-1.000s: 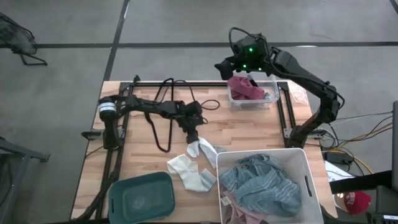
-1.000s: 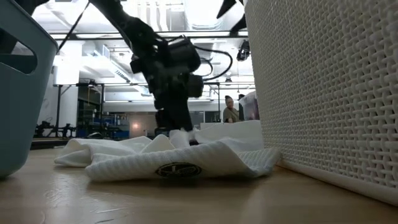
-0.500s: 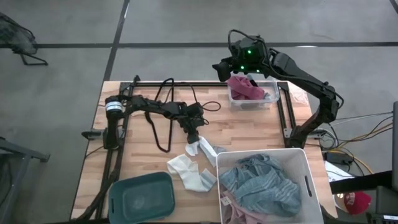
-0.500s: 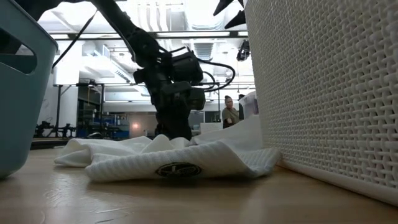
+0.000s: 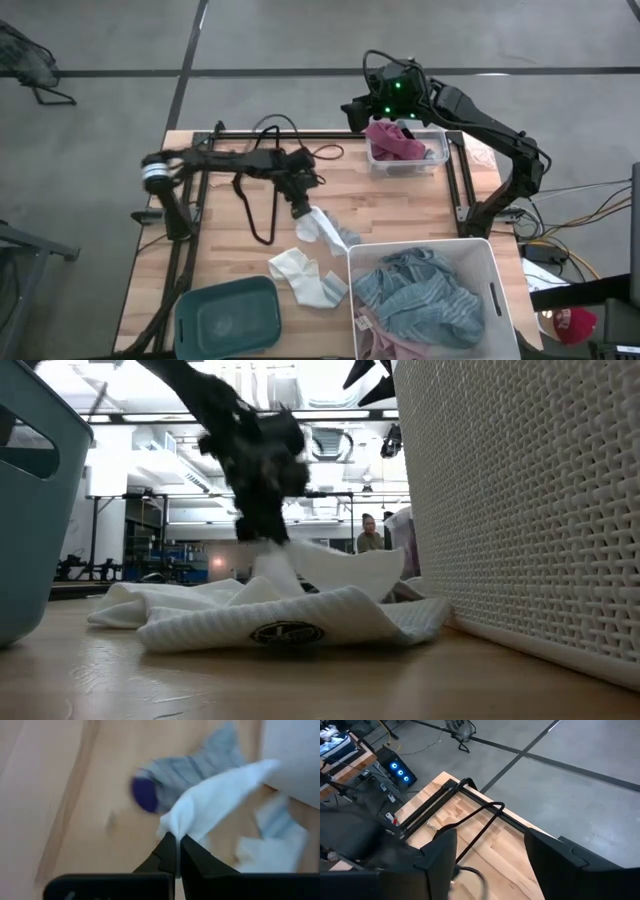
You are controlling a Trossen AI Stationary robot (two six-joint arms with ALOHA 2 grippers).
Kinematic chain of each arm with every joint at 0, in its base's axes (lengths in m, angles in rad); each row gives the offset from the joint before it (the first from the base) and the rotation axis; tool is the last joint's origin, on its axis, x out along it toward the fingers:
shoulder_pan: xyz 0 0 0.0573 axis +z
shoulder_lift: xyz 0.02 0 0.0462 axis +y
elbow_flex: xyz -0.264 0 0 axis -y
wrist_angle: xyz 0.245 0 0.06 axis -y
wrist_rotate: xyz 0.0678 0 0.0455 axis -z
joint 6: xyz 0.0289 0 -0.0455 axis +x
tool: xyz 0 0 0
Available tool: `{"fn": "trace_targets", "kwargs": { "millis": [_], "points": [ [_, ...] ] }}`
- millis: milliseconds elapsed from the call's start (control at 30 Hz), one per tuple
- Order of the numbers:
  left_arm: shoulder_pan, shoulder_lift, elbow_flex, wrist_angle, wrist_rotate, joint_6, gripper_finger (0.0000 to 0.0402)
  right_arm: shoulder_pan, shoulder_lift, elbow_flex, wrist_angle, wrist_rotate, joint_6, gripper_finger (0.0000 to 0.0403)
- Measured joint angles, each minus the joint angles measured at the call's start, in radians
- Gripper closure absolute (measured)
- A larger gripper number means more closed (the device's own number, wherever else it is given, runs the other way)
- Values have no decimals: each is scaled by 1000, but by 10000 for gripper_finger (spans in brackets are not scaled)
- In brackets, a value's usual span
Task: Pick & Place Cloths
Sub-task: Put the white sock into the blue bin
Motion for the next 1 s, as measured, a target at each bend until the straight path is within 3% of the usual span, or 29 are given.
{"fn": "trace_targets", "kwargs": {
  "millis": [200,600,867,1000],
  "points": [
    [-4,-253,0,-177,66,-29,390,0,0,0,0,0,-2,190],
    [-62,-657,-2,-375,558,-347,390,5,0,-1,2,0,-2,213],
    [-287,-716,-9,-605,657,-517,390,5,0,-1,1,0,-3,233],
    [-435,-675,-53,-580,673,-560,390,5,0,-1,1,1,-14,243]
  ]
}}
